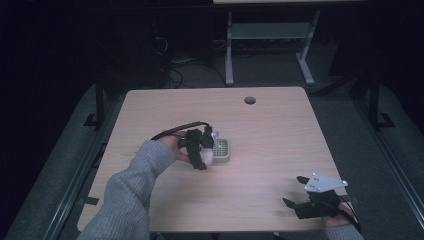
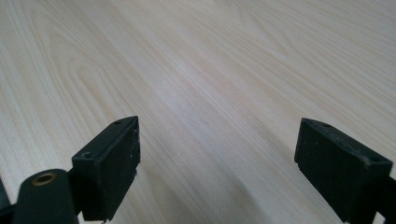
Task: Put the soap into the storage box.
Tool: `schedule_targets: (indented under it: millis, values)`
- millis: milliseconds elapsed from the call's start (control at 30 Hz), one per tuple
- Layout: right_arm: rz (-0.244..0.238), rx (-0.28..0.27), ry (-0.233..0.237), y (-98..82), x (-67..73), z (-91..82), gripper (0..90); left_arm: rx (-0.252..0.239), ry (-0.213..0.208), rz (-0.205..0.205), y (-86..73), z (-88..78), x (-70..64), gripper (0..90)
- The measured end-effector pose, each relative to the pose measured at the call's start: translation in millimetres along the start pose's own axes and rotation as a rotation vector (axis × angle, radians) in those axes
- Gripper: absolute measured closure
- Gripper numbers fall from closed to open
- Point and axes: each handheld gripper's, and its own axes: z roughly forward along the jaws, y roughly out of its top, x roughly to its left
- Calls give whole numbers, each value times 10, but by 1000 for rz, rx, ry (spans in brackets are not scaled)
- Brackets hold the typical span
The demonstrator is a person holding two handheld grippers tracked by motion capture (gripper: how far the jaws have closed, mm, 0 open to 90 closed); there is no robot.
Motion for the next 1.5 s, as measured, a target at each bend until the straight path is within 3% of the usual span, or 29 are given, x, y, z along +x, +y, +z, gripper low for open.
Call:
schedule_targets:
  millis: [233,800,1167,1500]
  values:
    - [13,-13,2,-2,-8,-18,138,1,-10,-20,14,62,99,238]
    - [4,-17,1,3,-18,-13,138,31,8,-2,185,77,275,239]
    - [8,-28,5,7,-20,-21,137,34,16,-8,251,62,390,239]
    - [5,-31,8,8,-24,-22,138,32,17,-24,260,149,464,238]
